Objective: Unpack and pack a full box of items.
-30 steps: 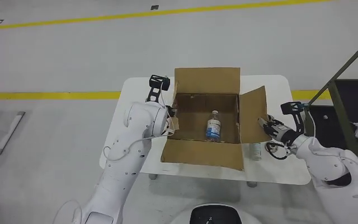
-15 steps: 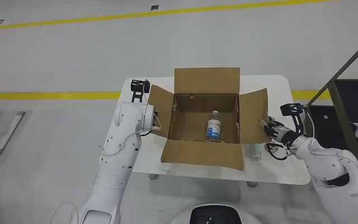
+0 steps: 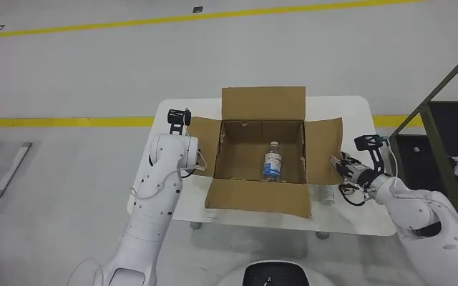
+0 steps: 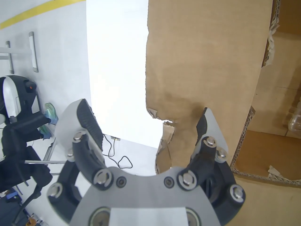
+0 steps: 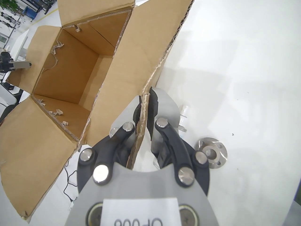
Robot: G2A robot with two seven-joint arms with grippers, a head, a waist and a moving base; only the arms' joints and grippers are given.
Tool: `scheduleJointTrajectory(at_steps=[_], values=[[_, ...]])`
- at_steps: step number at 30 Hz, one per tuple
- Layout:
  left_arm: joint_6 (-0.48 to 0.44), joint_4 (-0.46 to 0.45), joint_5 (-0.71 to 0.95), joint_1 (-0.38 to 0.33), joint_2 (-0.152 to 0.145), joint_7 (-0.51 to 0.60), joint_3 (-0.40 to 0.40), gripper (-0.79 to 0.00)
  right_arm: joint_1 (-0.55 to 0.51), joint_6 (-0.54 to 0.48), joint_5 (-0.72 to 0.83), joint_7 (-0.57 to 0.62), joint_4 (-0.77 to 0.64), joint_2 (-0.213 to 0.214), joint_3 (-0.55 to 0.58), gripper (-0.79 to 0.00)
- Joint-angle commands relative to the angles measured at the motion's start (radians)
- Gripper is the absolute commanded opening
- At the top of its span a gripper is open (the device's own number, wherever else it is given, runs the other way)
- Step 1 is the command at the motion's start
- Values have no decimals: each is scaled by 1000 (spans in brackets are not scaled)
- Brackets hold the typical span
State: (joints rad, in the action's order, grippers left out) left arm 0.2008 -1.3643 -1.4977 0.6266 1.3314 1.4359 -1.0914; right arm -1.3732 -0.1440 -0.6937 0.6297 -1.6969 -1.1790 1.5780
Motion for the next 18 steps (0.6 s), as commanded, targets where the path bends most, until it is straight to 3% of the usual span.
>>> scheduleJointTrajectory(at_steps=[1, 3, 4, 8, 9, 10, 11, 15, 18], values=[[0, 0, 5, -1, 2, -9, -4, 0, 0, 2, -1, 0, 0, 1, 1, -597], [-2, -8, 4, -2, 4, -11, -6, 0, -2, 6, -3, -2, -1, 3, 4, -557], [-6, -14, 6, -3, 5, -9, -6, 0, -3, 8, -4, -7, -8, 3, 8, -471], [-21, -63, 19, -2, 8, -20, -17, 0, -31, 9, -29, -48, -77, 9, 49, -394], [-20, -78, 27, 0, 9, -24, -22, 0, -43, 12, -44, -63, -101, 11, 64, -259], [-19, -94, 41, 3, 9, -28, -29, 0, -57, 17, -54, -76, -124, 12, 80, -259], [-18, -111, 57, 7, 10, -35, -38, 0, -71, 22, -67, -94, -152, 14, 99, 0], [-28, -155, 61, 21, 9, -55, -55, 0, -135, 38, -148, -119, -232, 21, 171, 0], [-31, -191, 72, 34, 11, -69, -59, 0, -187, 18, -290, -94, -291, 31, 216, 0]])
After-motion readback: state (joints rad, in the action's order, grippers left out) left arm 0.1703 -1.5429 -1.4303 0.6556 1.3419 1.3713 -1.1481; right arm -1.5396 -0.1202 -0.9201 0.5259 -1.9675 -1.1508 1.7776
